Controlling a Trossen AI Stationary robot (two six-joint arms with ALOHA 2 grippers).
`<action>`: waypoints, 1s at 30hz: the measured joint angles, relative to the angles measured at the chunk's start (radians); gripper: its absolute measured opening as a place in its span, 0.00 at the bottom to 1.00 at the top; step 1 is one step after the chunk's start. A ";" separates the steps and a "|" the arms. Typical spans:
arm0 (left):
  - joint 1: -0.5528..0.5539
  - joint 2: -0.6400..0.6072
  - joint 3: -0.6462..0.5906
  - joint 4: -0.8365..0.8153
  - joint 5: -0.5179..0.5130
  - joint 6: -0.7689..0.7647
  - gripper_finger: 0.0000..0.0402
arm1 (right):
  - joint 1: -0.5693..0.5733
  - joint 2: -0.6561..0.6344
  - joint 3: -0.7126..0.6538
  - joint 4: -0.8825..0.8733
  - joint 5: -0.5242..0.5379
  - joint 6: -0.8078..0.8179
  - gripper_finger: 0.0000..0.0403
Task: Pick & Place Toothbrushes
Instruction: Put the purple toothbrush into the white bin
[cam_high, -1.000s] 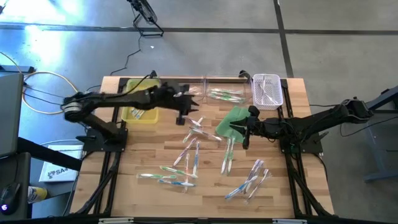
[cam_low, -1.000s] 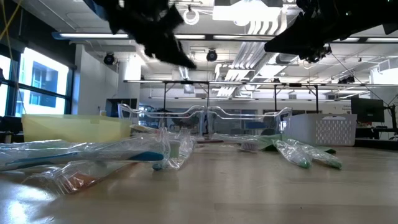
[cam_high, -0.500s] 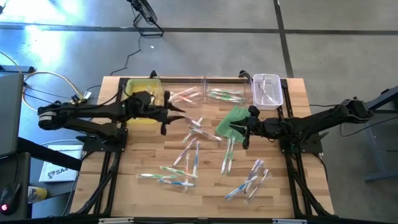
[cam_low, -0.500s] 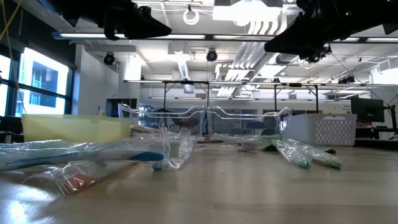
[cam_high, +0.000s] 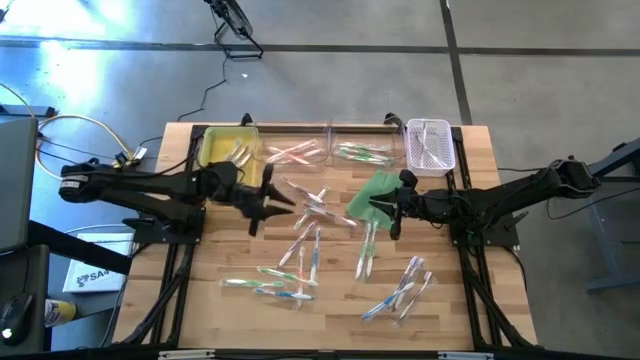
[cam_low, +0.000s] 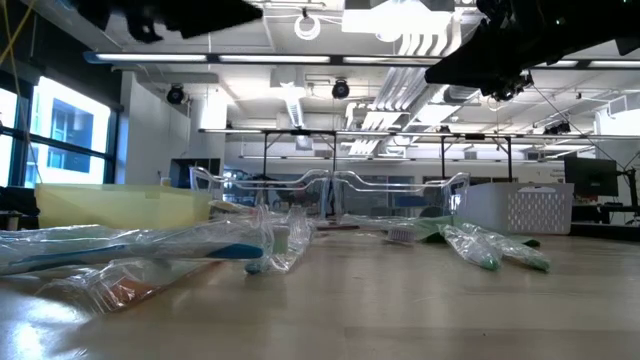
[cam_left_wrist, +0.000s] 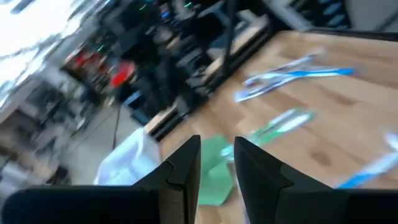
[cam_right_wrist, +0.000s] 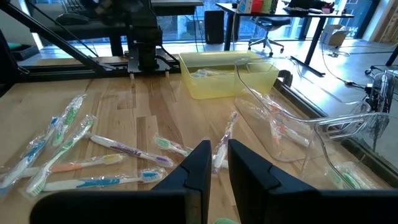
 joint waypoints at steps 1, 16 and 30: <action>-0.014 -0.015 0.000 -0.020 0.003 0.013 0.23 | 0.000 0.000 0.000 0.000 0.000 0.000 0.11; -0.094 -0.048 0.000 -0.082 0.001 -0.003 0.23 | 0.000 0.000 0.000 0.049 -0.004 0.033 0.11; -0.094 -0.048 0.000 -0.090 -0.002 0.004 0.23 | 0.077 0.022 0.018 0.180 -0.032 0.070 0.11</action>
